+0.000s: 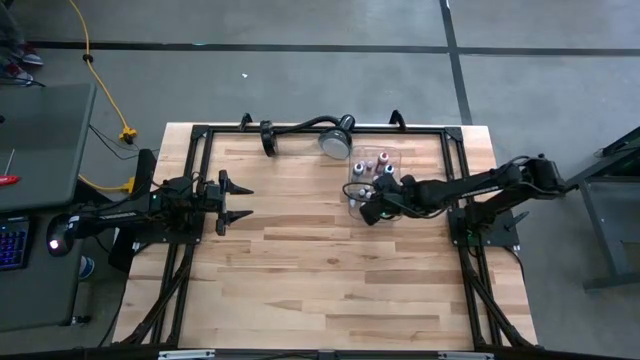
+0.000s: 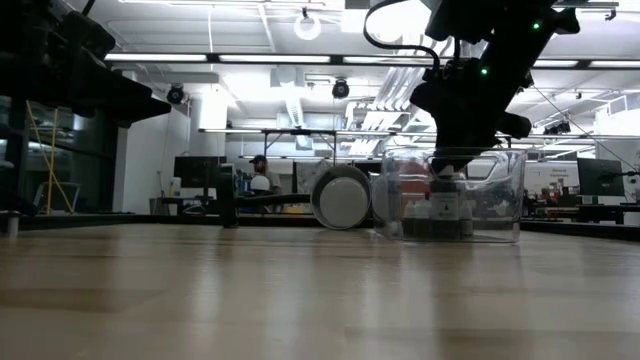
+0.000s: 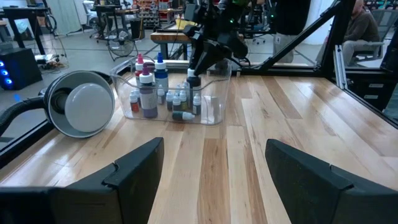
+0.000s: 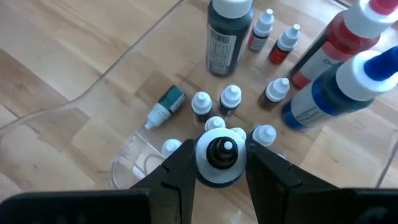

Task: Pick & Place food coloring
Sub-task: Put the big black food coloring bottle into the transparent bin

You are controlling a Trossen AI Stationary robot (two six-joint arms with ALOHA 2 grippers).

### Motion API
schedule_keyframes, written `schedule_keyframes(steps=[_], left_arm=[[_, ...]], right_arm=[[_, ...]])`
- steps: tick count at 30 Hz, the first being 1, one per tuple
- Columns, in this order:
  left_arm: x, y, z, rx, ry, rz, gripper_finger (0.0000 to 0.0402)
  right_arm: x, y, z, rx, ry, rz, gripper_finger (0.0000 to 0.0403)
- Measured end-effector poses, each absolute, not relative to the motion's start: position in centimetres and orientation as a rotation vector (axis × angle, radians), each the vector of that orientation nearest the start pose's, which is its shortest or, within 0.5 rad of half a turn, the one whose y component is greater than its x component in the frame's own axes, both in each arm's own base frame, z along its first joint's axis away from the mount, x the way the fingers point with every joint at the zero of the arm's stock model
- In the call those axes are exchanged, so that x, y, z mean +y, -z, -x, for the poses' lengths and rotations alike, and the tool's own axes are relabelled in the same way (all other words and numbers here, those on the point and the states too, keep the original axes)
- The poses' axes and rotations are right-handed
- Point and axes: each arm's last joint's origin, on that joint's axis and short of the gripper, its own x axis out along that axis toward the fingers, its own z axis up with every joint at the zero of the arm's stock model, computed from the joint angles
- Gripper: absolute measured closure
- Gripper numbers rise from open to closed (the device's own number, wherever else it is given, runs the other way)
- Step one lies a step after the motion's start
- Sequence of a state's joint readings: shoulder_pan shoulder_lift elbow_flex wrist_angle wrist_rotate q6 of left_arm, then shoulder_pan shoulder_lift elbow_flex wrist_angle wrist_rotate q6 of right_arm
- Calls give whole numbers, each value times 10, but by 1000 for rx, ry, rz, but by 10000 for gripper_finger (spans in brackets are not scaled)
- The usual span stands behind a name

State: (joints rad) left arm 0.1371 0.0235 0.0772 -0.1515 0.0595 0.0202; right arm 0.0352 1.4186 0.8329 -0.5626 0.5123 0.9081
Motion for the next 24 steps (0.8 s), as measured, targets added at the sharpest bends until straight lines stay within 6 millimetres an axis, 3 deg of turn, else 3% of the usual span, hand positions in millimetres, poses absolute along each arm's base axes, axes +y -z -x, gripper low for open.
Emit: schedule_keyframes(steps=[7, 14, 24], left_arm=[[11, -173, -93, 98, -77, -11, 124], [11, -173, -93, 98, -76, -10, 124], [11, -173, -93, 98, -76, -11, 124]], right_arm=[[-5, -194, -256, 819, 873, -488, 292], [-4, -192, -255, 861, 836, -493, 230], [-4, -202, -250, 854, 803, -479, 208]])
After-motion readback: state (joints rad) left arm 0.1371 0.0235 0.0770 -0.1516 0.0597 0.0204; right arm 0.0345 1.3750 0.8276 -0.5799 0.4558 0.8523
